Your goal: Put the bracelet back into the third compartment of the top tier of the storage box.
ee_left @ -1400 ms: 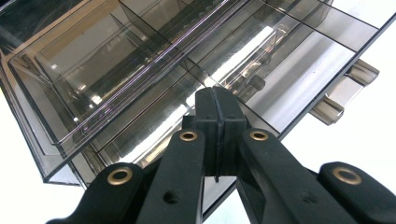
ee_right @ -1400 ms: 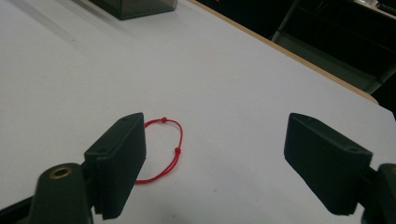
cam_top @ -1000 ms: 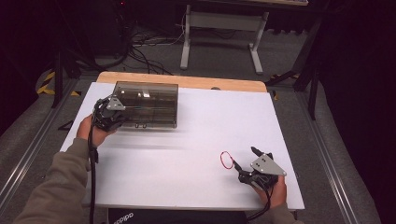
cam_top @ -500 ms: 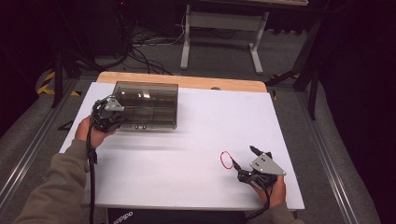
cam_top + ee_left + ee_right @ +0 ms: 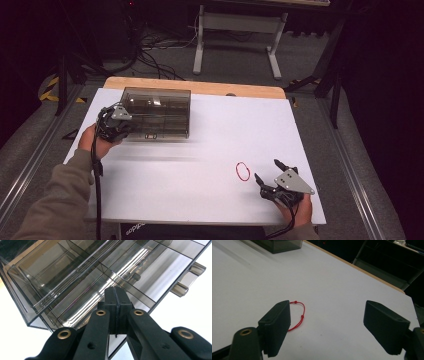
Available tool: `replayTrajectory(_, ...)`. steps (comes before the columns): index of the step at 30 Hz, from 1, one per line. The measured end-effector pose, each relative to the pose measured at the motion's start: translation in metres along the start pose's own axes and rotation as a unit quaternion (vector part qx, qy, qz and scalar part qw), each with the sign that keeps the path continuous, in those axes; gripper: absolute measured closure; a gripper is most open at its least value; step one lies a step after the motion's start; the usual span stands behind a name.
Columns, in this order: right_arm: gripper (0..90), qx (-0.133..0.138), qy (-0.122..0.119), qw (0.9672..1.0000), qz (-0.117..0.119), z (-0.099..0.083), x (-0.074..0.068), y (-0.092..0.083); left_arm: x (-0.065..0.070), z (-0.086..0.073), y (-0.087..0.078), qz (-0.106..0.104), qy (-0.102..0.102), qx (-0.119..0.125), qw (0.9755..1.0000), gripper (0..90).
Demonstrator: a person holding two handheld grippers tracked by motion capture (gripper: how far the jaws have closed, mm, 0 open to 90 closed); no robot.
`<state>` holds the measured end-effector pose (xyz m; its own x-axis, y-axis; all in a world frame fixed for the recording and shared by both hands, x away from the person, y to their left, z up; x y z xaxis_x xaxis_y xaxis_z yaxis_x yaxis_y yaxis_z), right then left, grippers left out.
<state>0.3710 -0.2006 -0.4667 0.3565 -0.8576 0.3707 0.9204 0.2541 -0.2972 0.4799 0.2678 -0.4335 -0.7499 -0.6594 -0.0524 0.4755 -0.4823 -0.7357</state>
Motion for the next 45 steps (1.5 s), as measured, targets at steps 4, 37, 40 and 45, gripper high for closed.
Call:
replayTrajectory(4, 22.7, 0.000, 0.001, 1.0000, 0.001, 0.000, 0.000, 0.000, 0.001, -0.001, -0.001, -0.001, -0.001, -0.002, 1.0000, 89.7)
replayTrajectory(37, 22.9, -0.001, -0.004, 1.0000, 0.006, 0.001, -0.003, 0.003, -0.007, -0.013, -0.010, 0.033, -0.001, -0.003, 0.9994, 89.7)
replayTrajectory(40, 22.9, -0.002, -0.004, 1.0000, 0.007, 0.001, -0.003, 0.004, -0.009, -0.016, -0.013, 0.034, -0.005, -0.004, 0.9994, 89.6)
replayTrajectory(45, 23.0, -0.003, -0.005, 1.0000, 0.007, 0.001, -0.003, 0.004, -0.010, -0.019, -0.015, 0.039, -0.008, -0.003, 0.9992, 89.7)
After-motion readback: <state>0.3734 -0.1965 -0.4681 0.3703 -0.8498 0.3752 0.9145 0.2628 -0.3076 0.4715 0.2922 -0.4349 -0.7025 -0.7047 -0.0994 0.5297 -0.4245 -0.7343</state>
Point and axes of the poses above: each handheld gripper's, and its own axes: y roughly forward along the jaws, z roughly out of its top, x roughly to its right, the point moved 6 cm from there along y, roughly forward along the jaws, and after that the axes turned 11 degrees about -z, right-handed, at the moved point
